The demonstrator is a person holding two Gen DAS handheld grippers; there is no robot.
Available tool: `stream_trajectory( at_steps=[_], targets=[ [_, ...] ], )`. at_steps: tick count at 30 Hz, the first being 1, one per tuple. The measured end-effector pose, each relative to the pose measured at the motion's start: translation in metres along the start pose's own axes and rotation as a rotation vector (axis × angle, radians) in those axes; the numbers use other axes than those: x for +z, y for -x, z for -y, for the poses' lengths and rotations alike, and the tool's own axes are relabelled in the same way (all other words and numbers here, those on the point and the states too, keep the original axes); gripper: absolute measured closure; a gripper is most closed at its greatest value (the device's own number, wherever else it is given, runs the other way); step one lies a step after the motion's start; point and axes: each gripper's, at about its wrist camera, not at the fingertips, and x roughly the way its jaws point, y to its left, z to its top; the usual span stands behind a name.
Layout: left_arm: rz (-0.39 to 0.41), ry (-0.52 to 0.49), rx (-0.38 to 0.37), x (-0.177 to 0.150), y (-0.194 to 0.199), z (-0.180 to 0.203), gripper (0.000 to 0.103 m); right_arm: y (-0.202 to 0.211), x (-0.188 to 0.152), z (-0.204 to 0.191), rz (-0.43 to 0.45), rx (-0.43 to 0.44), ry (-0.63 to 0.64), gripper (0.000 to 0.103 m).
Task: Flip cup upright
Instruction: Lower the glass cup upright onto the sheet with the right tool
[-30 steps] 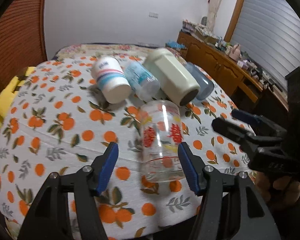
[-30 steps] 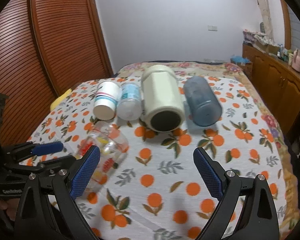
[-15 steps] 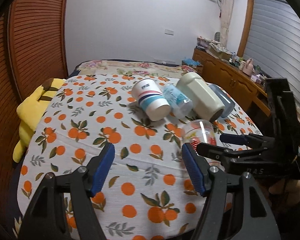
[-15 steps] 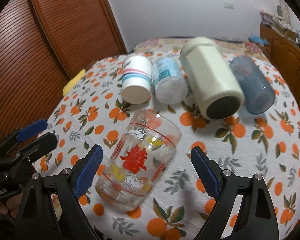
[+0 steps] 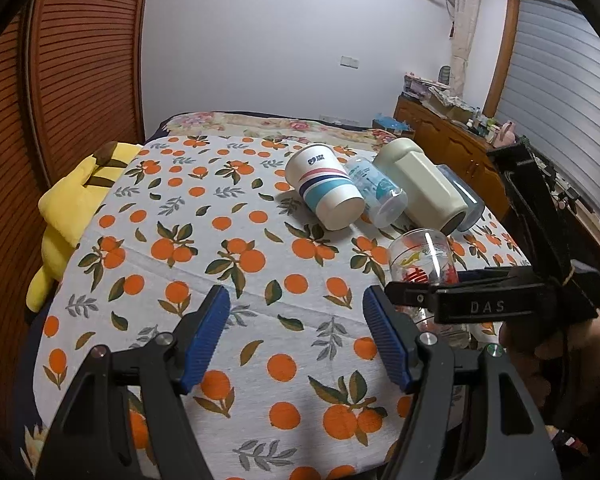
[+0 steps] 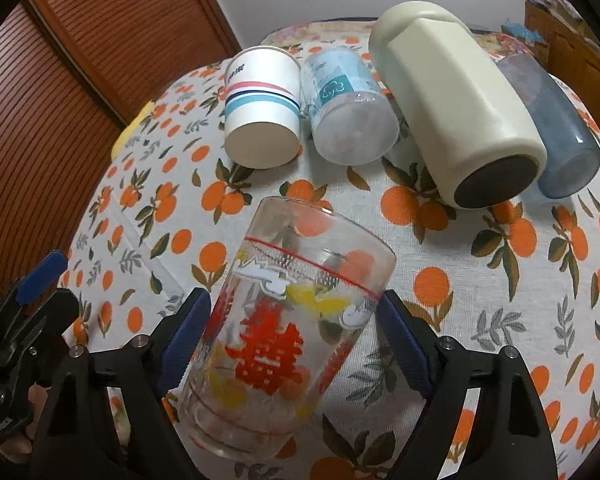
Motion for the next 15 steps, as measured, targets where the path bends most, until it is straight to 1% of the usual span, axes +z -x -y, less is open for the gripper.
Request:
stream_trajectory(
  at_steps=[3, 6, 10, 12, 15],
  targets=[
    [-0.001, -0.002, 0.0, 0.0, 0.0, -0.001, 0.034, -0.002, 0.005, 0.001, -0.015, 0.006, 0.005, 0.024],
    [-0.001, -0.001, 0.001, 0.0, -0.001, -0.001, 0.034, -0.001, 0.006, -0.002, -0.009, 0.005, 0.031, 0.029],
    [0.0, -0.002, 0.001, 0.0, -0.001, -0.001, 0.034, 0.006, 0.004, -0.005, 0.051, 0.002, 0.066, 0.033],
    [0.0, -0.001, 0.005, 0.0, -0.001, -0.002, 0.034, 0.013, 0.002, -0.005, 0.093, 0.01, 0.08, 0.034],
    [0.002, 0.005, 0.008, 0.002, -0.003, -0.003, 0.034, 0.025, 0.001, -0.007, 0.167, -0.005, 0.12, 0.035]
  ],
)
